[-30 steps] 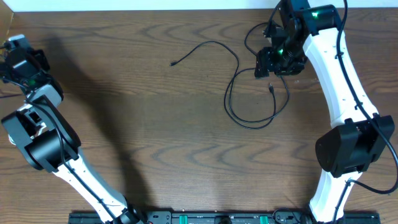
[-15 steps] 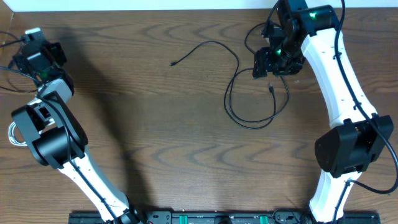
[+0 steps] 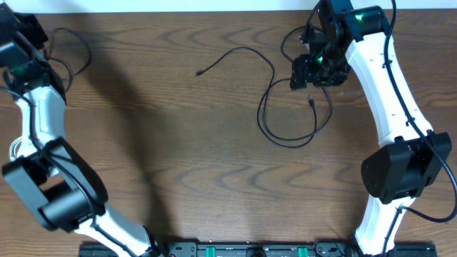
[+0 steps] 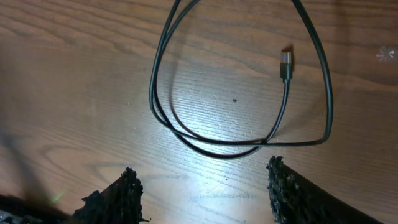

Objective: Untangle cables

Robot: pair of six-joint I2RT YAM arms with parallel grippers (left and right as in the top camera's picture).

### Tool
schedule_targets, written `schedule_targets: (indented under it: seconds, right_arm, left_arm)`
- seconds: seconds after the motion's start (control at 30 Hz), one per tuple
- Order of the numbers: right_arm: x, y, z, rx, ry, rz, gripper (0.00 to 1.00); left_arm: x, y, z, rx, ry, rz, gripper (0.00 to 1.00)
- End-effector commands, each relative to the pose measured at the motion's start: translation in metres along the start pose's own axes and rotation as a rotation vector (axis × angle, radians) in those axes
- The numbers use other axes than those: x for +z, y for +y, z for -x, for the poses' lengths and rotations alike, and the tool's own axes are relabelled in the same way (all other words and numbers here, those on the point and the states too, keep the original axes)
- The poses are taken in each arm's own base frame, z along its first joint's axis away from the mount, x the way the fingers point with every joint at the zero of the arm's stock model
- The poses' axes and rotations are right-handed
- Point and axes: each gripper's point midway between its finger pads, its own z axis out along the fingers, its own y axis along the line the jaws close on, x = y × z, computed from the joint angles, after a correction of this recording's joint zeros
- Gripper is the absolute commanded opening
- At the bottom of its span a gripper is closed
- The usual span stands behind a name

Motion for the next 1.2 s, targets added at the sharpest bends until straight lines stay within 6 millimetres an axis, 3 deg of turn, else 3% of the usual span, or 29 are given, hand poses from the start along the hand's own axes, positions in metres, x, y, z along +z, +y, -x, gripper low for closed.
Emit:
schedule_targets:
  seconds: [0.0,0.13,0.3,0.53,0.67,0.87,1.07,1.17]
  right_arm:
    - [-0.003,0.005,-0.001,-0.002,-0.007,0.005,0.63]
    - [-0.003,0.005,-0.002,-0.006,-0.006,0.005,0.63]
    - [-0.003,0.005,-0.001,-0.007,-0.008,0.005,0.63]
    - [-0.003,0.005,-0.001,-0.022,-0.010,0.005,0.59]
    - [-0.009,0.004,0.000,-0.016,-0.023,0.007,0.60]
    - [-0.053,-0.014,-0.002,0.037,-0.126,0.002,0.65]
    - [-0.114,-0.060,-0.010,0.151,-0.280,-0.027,0.79]
    - [-0.130,-0.081,-0.018,0.208,-0.311,-0.044,0.82]
  left_arm:
    - [-0.022,0.011,0.026,-0.117,0.003,0.004,0.96]
    - [-0.057,0.000,0.042,-0.147,0.065,-0.120,0.96]
    - [-0.117,-0.023,0.052,-0.262,0.189,-0.336,0.96]
    - [-0.191,-0.060,0.039,-0.387,0.408,-0.586,0.96]
    - [-0.226,-0.092,0.026,-0.371,0.517,-0.672,0.96]
    - [-0.283,-0.144,-0.008,-0.258,0.704,-0.770,0.95]
    - [-0.337,-0.192,-0.047,-0.090,0.809,-0.851,0.95]
    - [-0.361,-0.214,-0.064,-0.035,0.850,-0.901,0.95]
